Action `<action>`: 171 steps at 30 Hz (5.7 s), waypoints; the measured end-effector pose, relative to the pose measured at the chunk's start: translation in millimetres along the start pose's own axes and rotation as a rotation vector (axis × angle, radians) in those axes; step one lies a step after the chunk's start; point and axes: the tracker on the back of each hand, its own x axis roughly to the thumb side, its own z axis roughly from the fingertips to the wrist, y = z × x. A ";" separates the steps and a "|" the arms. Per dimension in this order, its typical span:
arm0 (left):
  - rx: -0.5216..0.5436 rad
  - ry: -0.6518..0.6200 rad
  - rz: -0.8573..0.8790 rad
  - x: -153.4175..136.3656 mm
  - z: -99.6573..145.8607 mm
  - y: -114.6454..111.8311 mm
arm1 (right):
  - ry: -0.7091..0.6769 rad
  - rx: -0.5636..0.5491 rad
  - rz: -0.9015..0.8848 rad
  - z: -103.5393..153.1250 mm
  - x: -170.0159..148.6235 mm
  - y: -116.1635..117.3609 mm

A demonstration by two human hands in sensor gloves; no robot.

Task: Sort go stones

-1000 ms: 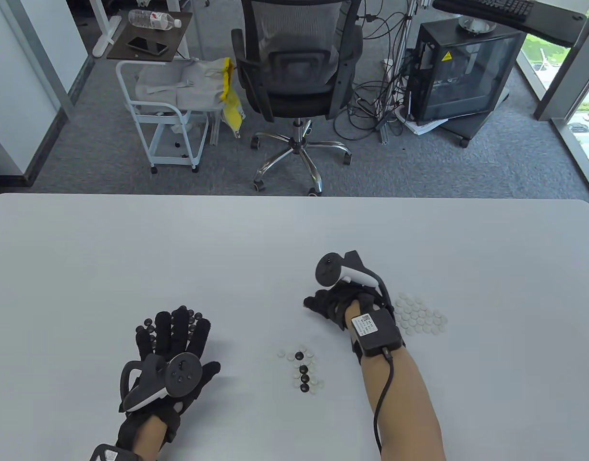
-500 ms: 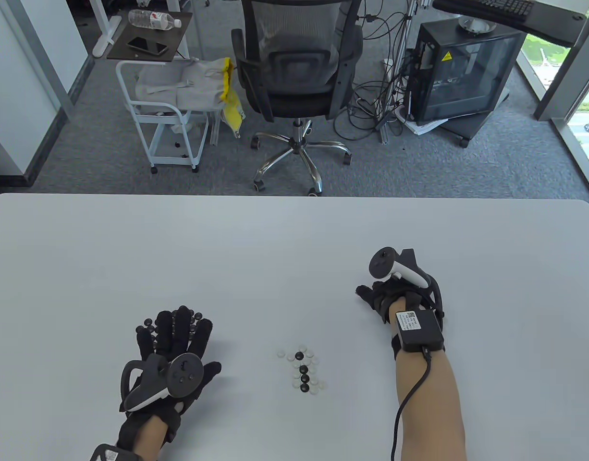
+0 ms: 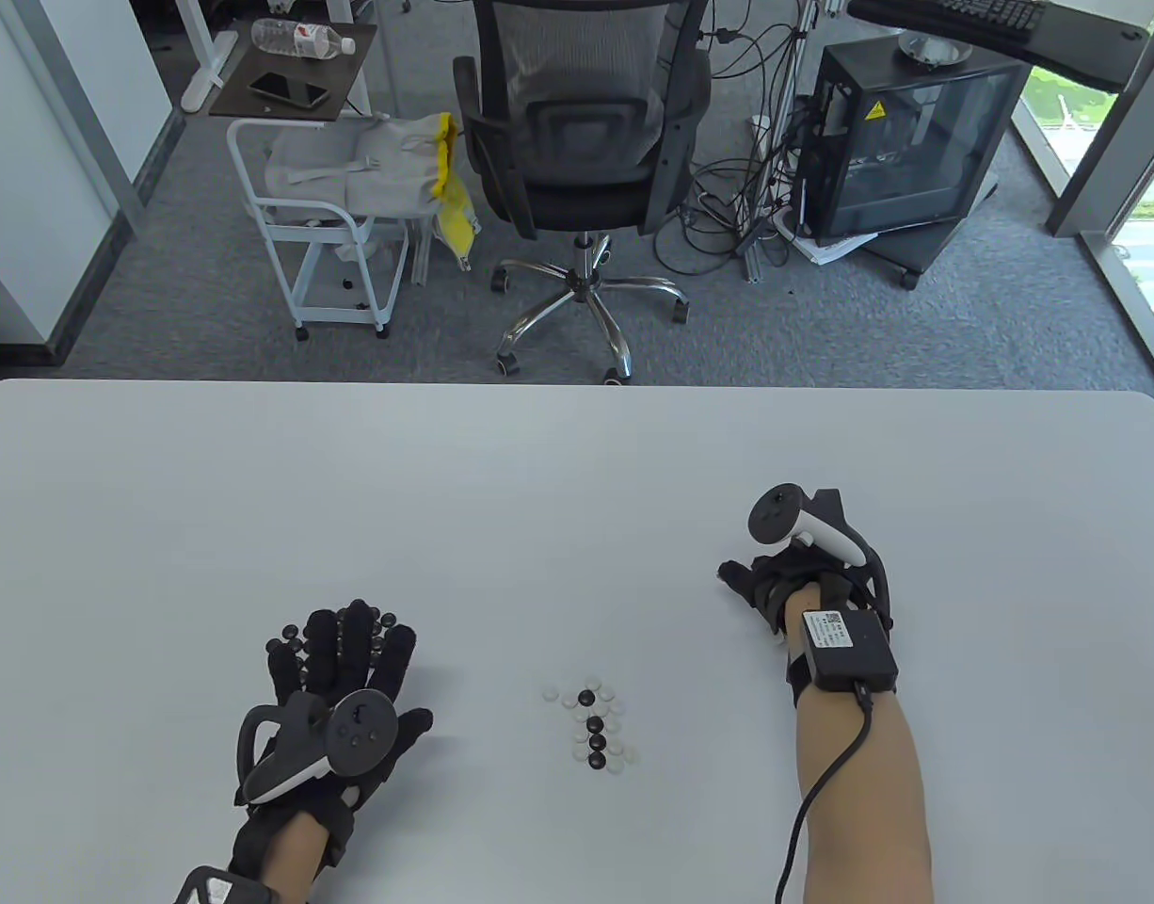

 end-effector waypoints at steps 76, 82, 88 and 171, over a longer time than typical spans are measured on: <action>-0.011 0.038 0.077 -15.7 0.1 0.3 | -0.408 0.140 0.255 50.2 89.1 12.3; -0.001 0.035 0.084 -16.4 0.5 1.1 | -0.577 0.229 0.319 58.0 130.7 51.9; 0.002 0.039 0.094 -18.0 1.1 1.3 | -0.633 0.282 0.359 57.1 150.1 79.5; -0.005 0.060 0.093 -22.1 1.3 0.4 | -0.280 0.186 0.282 36.5 66.9 39.5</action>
